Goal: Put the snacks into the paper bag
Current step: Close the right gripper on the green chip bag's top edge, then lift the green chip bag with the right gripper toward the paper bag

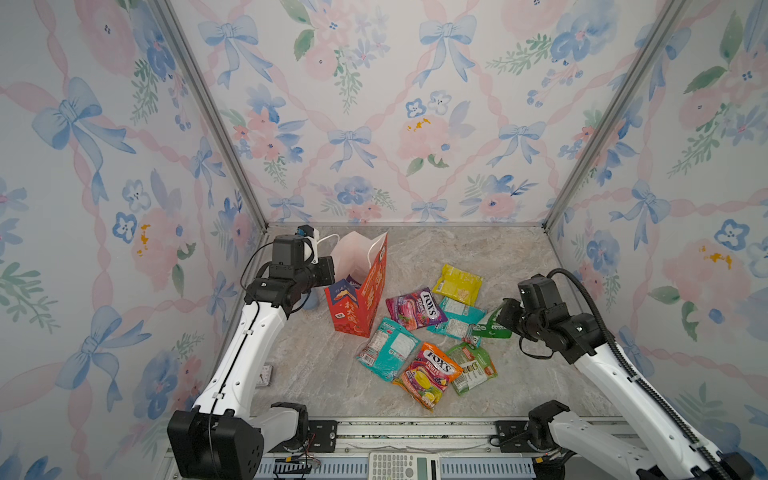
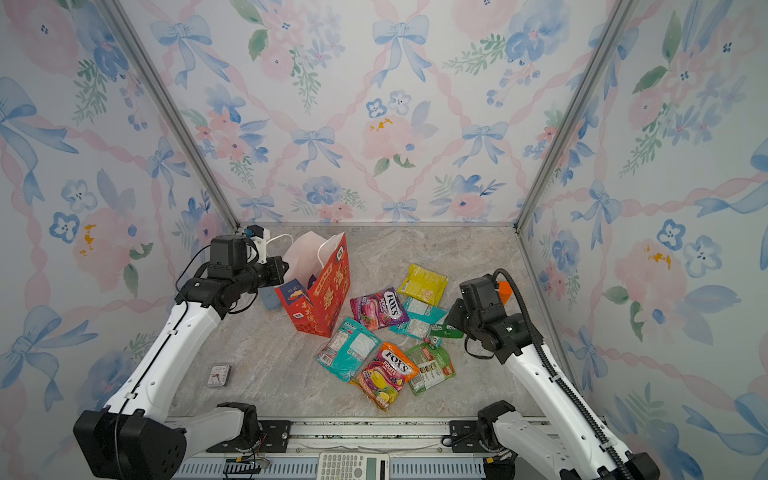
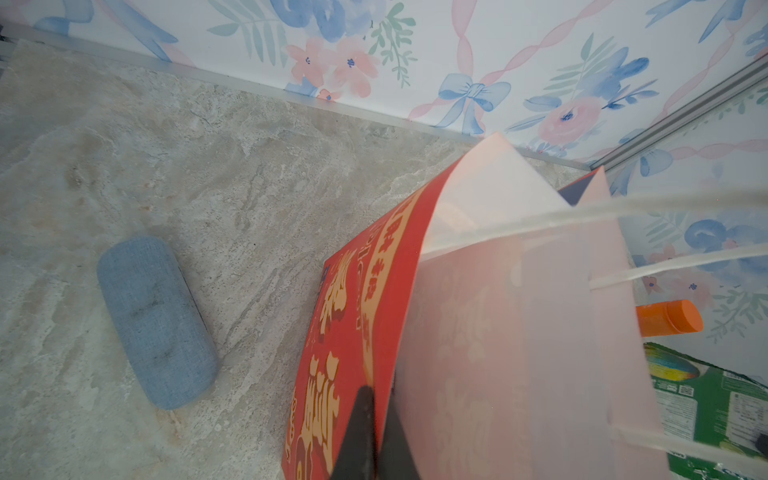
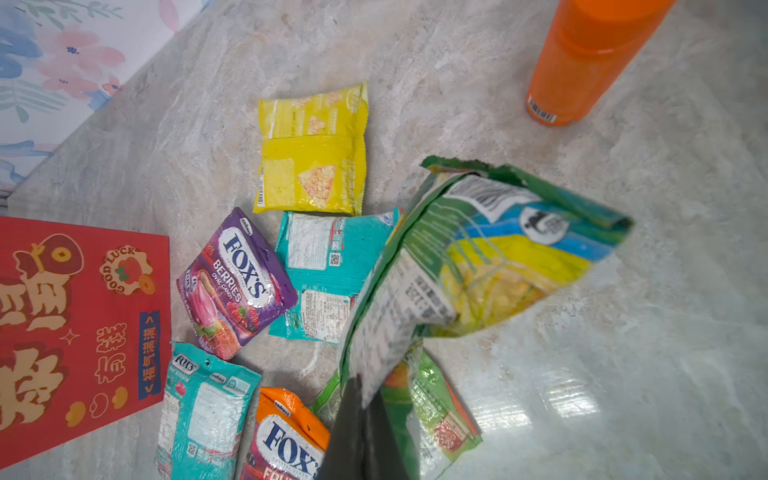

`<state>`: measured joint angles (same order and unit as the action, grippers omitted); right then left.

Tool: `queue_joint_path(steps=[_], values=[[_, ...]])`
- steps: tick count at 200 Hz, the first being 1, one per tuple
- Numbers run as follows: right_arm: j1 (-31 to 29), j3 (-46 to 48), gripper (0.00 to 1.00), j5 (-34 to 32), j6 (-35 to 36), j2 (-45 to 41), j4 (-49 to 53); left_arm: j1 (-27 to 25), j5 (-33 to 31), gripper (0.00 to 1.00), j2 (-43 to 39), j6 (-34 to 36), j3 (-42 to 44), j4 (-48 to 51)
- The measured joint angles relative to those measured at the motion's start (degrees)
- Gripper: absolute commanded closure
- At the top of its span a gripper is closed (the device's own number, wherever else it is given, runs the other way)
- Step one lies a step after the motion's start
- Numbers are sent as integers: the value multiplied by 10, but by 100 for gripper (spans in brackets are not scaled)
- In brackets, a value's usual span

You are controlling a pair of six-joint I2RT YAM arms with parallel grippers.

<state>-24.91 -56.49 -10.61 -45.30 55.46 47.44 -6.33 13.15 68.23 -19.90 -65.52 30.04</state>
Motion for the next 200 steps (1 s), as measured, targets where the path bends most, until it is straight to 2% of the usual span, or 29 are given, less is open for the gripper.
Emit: queue_joint_path(steps=[53,103,126,200], values=[[-64,-156,100,-52,16,92,25,0,0,100,0,0,0,0],[-119,-281,100,-68,53,197,14,0,0,100,0,0,0,0],[-141,-367,100,-71,85,265,9,0,0,100,0,0,0,0],[-168,-626,100,-70,169,435,-19,0,3,100,0,0,0,0]])
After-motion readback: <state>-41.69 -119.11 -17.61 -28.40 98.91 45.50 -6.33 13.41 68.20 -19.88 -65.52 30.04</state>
